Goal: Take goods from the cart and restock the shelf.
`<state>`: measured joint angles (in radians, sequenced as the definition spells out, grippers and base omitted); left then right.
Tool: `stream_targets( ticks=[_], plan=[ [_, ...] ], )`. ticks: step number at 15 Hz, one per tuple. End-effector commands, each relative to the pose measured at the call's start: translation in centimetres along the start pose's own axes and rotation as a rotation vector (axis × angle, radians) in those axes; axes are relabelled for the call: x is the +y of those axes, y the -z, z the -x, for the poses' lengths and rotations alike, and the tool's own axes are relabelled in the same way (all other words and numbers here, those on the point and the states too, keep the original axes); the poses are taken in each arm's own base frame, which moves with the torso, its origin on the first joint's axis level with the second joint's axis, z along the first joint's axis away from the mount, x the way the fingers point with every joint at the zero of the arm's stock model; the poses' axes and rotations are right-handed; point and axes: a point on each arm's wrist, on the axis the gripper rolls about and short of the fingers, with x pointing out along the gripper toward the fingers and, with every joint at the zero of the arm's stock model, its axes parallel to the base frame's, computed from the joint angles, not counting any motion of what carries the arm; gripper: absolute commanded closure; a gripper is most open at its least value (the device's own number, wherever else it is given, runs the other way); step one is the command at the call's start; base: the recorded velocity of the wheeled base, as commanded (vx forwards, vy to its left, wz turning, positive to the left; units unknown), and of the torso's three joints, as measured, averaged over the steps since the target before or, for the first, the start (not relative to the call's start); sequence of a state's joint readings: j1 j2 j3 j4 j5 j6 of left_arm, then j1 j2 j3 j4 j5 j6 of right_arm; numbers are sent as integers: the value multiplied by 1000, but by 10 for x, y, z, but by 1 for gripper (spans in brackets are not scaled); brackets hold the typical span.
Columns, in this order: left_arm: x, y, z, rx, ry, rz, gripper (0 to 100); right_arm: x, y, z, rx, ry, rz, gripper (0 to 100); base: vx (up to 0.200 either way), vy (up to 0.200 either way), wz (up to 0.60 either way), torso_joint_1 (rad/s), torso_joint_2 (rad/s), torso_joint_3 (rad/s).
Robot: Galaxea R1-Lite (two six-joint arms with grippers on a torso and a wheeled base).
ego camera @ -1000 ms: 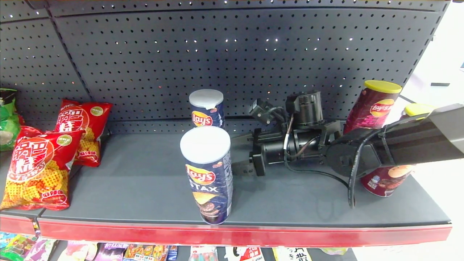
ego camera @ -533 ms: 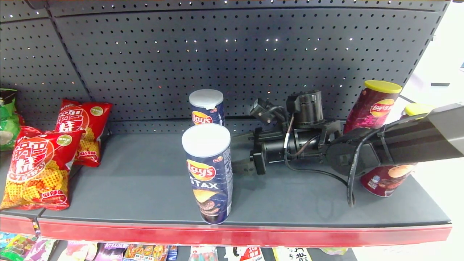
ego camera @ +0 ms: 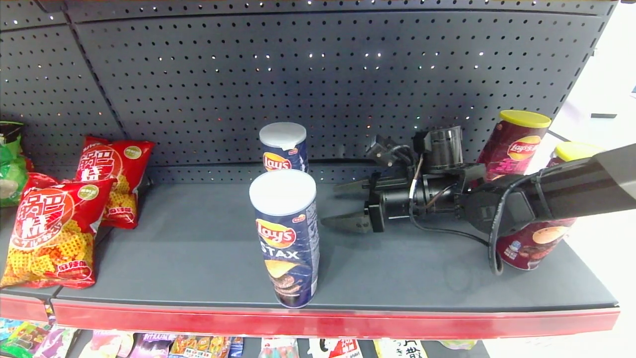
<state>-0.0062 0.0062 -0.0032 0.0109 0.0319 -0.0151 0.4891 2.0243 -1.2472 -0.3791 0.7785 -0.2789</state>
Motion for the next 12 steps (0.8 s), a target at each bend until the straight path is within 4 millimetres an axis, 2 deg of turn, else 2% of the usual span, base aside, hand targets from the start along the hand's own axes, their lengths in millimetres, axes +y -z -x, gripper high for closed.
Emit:
stream_targets(
  ticks=[1, 5, 12],
  plan=[
    [0, 0, 0, 2, 0, 0, 0, -4, -1, 14, -4, 28, -4, 0, 0, 0, 0, 0, 0, 0],
    [0, 0, 0, 2, 0, 0, 0, 0, -2, 28, -9, 26, 1, 0, 0, 0, 0, 0, 0, 0],
    [0, 0, 0, 2, 0, 0, 0, 21, -7, 45, -12, 20, 19, 0, 0, 0, 0, 0, 0, 0]
  ],
)
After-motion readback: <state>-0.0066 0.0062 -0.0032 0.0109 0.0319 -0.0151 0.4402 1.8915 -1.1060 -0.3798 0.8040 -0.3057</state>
